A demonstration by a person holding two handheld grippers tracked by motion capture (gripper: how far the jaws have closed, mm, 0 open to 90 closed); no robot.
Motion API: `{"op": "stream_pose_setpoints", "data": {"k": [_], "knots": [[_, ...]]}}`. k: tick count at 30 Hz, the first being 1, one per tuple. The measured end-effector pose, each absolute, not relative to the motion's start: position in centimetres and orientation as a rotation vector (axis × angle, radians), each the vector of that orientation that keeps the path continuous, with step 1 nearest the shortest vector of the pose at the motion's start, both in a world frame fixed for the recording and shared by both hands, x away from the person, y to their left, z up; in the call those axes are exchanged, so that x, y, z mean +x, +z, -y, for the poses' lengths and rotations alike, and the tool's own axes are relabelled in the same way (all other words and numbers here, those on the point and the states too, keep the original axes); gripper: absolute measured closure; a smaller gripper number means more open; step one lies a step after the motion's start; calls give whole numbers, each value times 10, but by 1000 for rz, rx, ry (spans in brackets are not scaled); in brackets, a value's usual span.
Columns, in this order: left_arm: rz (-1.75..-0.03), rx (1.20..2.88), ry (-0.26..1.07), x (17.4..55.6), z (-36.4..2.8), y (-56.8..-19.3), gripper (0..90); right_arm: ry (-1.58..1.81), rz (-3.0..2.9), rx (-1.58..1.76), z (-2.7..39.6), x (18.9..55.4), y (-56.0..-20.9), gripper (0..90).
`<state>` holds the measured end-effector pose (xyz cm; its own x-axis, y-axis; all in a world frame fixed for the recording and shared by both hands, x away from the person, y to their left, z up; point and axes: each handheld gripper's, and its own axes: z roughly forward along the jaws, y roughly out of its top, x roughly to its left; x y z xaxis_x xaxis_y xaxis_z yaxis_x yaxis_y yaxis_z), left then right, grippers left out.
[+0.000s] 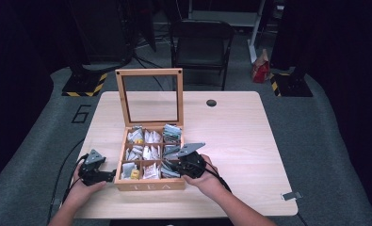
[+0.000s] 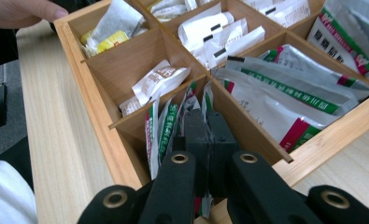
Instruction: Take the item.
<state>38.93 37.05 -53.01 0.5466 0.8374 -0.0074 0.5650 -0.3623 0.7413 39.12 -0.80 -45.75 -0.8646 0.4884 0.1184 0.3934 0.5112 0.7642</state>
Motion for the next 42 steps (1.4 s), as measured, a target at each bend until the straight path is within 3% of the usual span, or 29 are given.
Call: {"op": "stream_pose_setpoints", "data": {"k": [20,42], "knots": [[-1127,2072,491,389,-370,-530,142,1384,-2584,750,17,389,-410,900],[-1126,2073,490,389,-371,-530,142,1395,-2559,745,24,391,-397,900]]}}
